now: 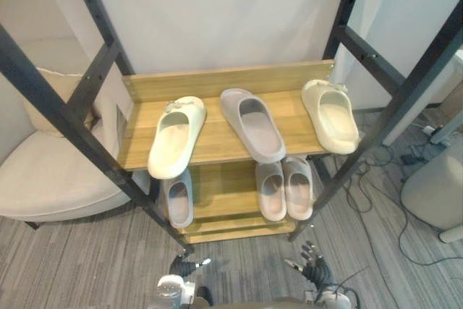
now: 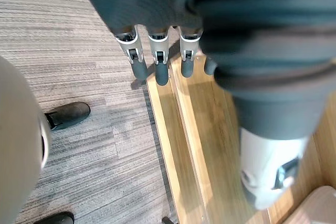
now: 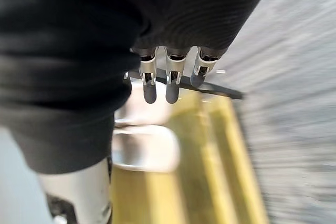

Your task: Organize the slippers on the shoe rack

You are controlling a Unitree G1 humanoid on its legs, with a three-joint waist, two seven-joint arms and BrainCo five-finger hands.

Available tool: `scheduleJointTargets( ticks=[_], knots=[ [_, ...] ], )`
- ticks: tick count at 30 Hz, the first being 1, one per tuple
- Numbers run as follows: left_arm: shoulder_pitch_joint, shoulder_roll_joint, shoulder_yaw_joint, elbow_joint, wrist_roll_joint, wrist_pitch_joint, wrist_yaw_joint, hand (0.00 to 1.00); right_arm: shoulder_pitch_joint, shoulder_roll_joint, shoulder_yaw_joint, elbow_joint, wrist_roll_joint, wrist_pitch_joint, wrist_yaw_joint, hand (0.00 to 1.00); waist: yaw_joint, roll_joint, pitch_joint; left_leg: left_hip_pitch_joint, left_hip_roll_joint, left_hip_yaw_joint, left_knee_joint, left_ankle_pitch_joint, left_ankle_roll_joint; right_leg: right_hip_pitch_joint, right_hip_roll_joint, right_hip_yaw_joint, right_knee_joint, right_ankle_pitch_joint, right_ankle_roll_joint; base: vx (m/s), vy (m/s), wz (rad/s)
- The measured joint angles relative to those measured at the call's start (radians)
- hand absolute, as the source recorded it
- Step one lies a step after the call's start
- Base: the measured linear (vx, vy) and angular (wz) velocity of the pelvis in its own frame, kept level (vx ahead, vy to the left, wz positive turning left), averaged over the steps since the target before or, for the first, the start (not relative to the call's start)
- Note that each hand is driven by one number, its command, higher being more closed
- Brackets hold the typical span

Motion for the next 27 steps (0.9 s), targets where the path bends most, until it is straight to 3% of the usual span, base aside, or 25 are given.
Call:
scheduleJointTargets(
  ticks=[3,10,21,27],
  knots=[
    [0.011,-0.010,-0.007,-0.010,0.010,0.000,0.000,0.00,0.043,0.015,-0.002,-0.196,-0.008,-0.020,-0.001,0.00,-0.019,-0.006,-0.008,-0.002,0.003,0.009,0.000,0.000,0.000,-0.008,0.000,0.005,0.008,0.001,0.000,0.02,-0.017,-0.06],
    [0.023,-0.036,-0.064,-0.026,0.022,-0.003,-0.013,0.00,0.071,0.015,-0.042,-0.475,-0.086,-0.072,-0.007,0.00,-0.030,0.002,-0.022,0.000,0.013,0.031,0.000,-0.002,-0.001,-0.031,0.006,0.025,0.033,0.001,0.000,-0.03,-0.019,-0.11],
    [0.017,-0.026,-0.118,-0.001,0.031,-0.009,-0.043,0.00,-0.053,-0.043,-0.135,-0.578,-0.115,-0.111,-0.015,0.00,-0.039,0.015,-0.036,-0.008,0.005,-0.003,-0.005,0.008,0.008,-0.031,0.001,0.007,0.037,0.004,0.006,-0.06,-0.012,0.07],
    [0.011,-0.024,-0.117,0.017,0.041,-0.010,-0.058,0.00,-0.198,-0.140,-0.187,-0.600,-0.110,-0.126,-0.019,0.00,-0.039,0.010,-0.038,-0.014,-0.001,-0.022,-0.006,0.017,0.017,-0.027,-0.005,-0.010,0.037,0.007,0.012,-0.04,-0.011,0.09]
  ],
)
